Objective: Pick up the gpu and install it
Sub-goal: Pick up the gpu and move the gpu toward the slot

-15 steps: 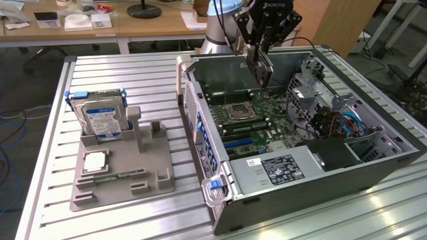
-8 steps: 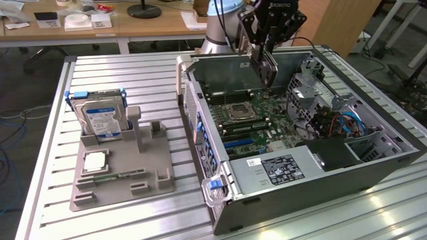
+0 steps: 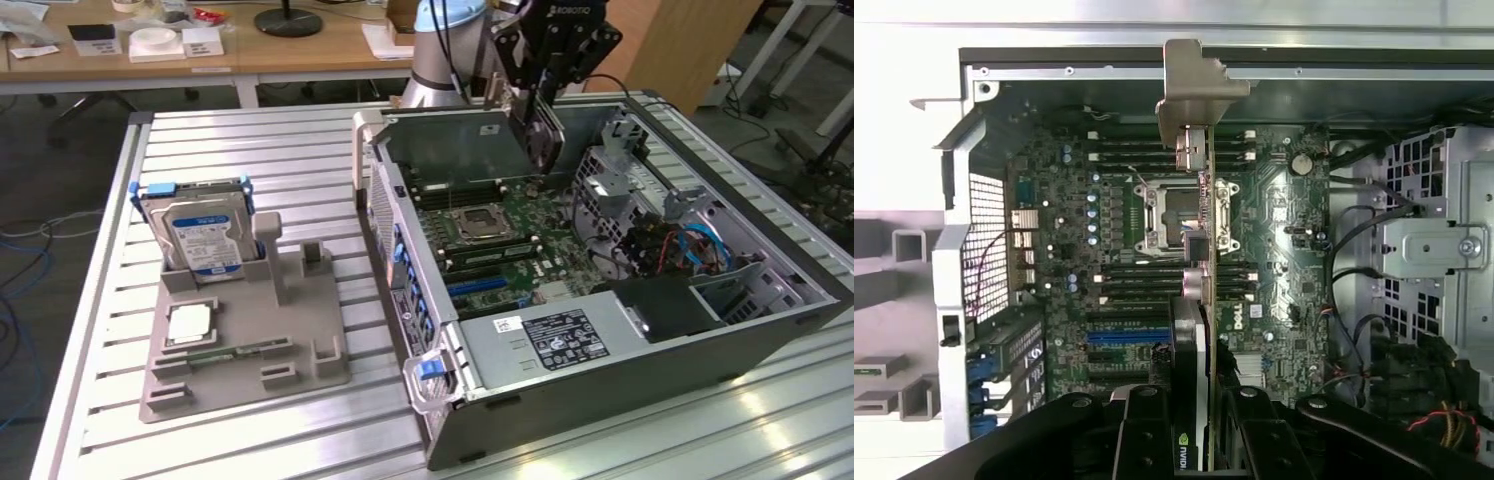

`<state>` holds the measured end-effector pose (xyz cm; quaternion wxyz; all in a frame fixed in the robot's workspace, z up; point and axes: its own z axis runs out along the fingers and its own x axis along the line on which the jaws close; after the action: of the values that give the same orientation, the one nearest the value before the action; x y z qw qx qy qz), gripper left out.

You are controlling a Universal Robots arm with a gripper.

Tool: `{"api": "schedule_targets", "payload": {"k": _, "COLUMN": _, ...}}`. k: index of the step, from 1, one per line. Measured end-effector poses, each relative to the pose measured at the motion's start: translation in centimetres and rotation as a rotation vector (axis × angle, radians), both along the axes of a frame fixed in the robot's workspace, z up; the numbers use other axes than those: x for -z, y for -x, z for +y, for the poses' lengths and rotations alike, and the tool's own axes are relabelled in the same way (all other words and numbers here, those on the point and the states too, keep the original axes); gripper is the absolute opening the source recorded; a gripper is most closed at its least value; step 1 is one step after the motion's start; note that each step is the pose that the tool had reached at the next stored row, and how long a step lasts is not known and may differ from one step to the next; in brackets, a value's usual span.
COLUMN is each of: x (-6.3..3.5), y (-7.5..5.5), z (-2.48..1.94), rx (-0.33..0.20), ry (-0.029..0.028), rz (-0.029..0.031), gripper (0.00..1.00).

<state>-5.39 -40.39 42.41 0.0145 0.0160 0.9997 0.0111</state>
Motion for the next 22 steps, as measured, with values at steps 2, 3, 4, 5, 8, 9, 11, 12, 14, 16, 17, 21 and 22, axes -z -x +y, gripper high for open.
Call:
{"api": "schedule_targets", "payload": {"k": 2, "x": 0.00, "y": -0.3, "z": 0.00, "rx": 0.000, "ry": 0.0001, "rz": 0.0000, "gripper": 0.27}}
{"api": "schedule_targets", "payload": {"k": 3, "x": 0.00, "y": -0.5, "z": 0.00, "rx": 0.000, "ry": 0.0001, "rz": 0.0000, "gripper": 0.27}}
{"api": "schedule_targets", "payload": {"k": 4, "x": 0.00, "y": -0.7, "z": 0.00, "rx": 0.000, "ry": 0.0000, "rz": 0.0000, "gripper": 0.27}}
{"api": "schedule_targets", "payload": {"k": 5, "x": 0.00, "y": -0.9, "z": 0.00, "rx": 0.000, "ry": 0.0000, "rz": 0.0000, "gripper": 0.27}}
{"api": "schedule_targets", "payload": {"k": 8, "x": 0.00, "y": -1.4, "z": 0.00, "rx": 0.000, "ry": 0.0000, "rz": 0.0000, "gripper": 0.27}}
{"api": "schedule_targets", "payload": {"k": 9, "x": 0.00, "y": -1.6, "z": 0.00, "rx": 0.000, "ry": 0.0000, "rz": 0.0000, "gripper": 0.27}}
{"api": "schedule_targets", "payload": {"k": 11, "x": 0.00, "y": -1.9, "z": 0.00, "rx": 0.000, "ry": 0.0000, "rz": 0.0000, "gripper": 0.27}}
{"api": "schedule_targets", "payload": {"k": 12, "x": 0.00, "y": -2.1, "z": 0.00, "rx": 0.000, "ry": 0.0000, "rz": 0.0000, "gripper": 0.27}}
{"api": "schedule_targets", "payload": {"k": 14, "x": 0.00, "y": -2.5, "z": 0.00, "rx": 0.000, "ry": 0.0001, "rz": 0.0000, "gripper": 0.27}}
{"api": "schedule_targets", "payload": {"k": 16, "x": 0.00, "y": -2.8, "z": 0.00, "rx": 0.000, "ry": 0.0000, "rz": 0.0000, "gripper": 0.27}}
{"api": "schedule_targets", "payload": {"k": 17, "x": 0.00, "y": -2.9, "z": 0.00, "rx": 0.000, "ry": -0.0001, "rz": 0.0000, "gripper": 0.27}}
{"api": "schedule_targets", "payload": {"k": 21, "x": 0.00, "y": -3.6, "z": 0.00, "rx": 0.000, "ry": 0.0000, "rz": 0.0000, "gripper": 0.27}}
{"api": "schedule_targets", "payload": {"k": 22, "x": 0.00, "y": -3.7, "z": 0.00, "rx": 0.000, "ry": 0.0001, "rz": 0.0000, "gripper": 0.27}}
